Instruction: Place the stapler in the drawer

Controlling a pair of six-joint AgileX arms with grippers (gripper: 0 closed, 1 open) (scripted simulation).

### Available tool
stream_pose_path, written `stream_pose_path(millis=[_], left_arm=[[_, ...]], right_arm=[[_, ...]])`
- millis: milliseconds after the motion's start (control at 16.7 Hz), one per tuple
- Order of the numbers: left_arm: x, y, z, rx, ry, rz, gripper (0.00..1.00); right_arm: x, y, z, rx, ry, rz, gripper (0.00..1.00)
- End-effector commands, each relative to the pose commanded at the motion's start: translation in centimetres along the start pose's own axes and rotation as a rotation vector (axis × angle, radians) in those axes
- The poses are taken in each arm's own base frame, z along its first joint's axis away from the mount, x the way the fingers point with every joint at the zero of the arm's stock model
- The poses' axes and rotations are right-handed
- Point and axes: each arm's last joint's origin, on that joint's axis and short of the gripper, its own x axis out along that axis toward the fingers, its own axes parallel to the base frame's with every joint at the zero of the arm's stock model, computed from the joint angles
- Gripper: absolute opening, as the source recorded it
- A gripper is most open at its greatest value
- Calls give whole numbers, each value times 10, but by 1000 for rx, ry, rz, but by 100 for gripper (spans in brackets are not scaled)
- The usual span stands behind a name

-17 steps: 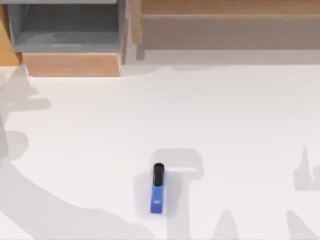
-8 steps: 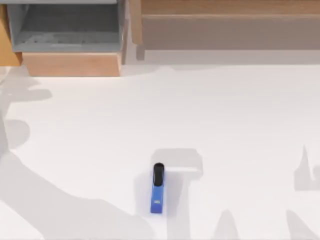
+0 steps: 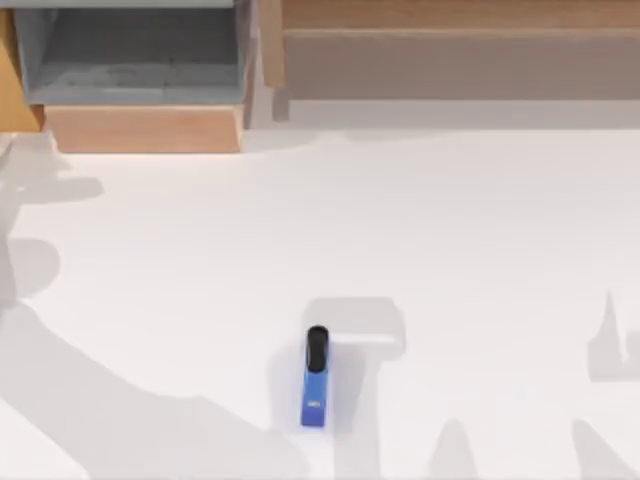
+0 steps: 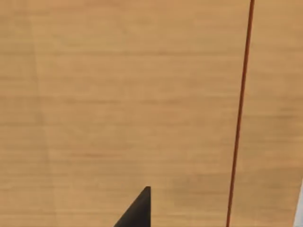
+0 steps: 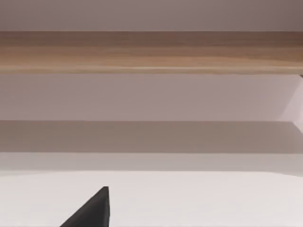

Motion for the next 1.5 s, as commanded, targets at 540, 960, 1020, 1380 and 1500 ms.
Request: stream_pose_path(millis=[540, 960, 1020, 1380, 1500], left_arm=[[0, 0, 0, 0, 0, 0, 0], [-1, -5, -1, -13, 3, -17, 0], [-2, -5, -2, -11, 4, -16, 0], [-45, -7, -2, -19, 3, -26, 0], [-60, -6, -1, -16, 3, -22, 0]], right_arm=[[0, 0, 0, 0, 0, 0, 100], [0, 0, 0, 0, 0, 0, 100], [0, 0, 0, 0, 0, 0, 100], [0, 0, 0, 0, 0, 0, 100], [0, 0, 0, 0, 0, 0, 100]])
